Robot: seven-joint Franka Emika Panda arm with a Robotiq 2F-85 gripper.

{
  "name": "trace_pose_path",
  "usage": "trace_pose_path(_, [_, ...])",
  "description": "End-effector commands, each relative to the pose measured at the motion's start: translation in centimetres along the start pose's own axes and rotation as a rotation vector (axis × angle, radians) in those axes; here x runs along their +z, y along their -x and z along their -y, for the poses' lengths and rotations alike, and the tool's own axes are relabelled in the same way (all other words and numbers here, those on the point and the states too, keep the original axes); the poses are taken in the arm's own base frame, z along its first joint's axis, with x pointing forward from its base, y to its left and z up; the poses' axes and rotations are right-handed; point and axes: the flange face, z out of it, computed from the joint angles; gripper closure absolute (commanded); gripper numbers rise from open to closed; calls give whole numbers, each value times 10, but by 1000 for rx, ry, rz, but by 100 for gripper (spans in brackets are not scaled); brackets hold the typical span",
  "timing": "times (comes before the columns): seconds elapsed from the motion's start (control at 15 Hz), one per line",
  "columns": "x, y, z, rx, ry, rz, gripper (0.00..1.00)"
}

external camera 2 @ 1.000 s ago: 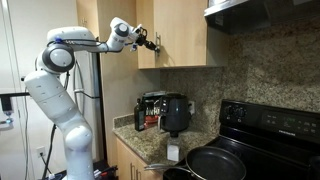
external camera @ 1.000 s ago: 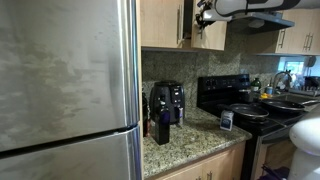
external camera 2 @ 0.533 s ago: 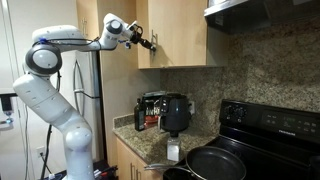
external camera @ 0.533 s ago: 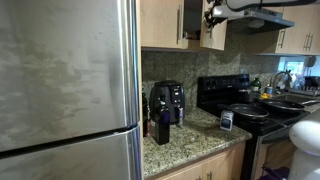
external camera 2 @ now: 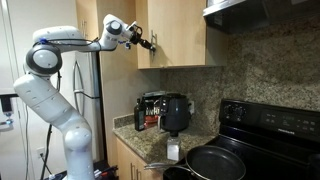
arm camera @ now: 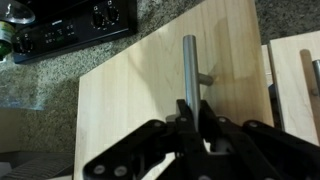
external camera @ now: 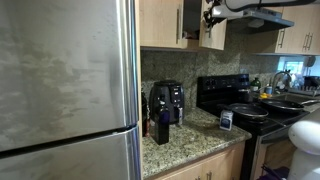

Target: Open the right cabinet door

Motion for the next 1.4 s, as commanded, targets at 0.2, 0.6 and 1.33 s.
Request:
trace_pose_path(0.2, [-1,3,-78,-17,176,-67,96])
trace_pose_path(0.6, [-32,24,-118,27,207,-69,96])
trace_pose_path(1.33, [-39,32,-148,-27,206,-126,96])
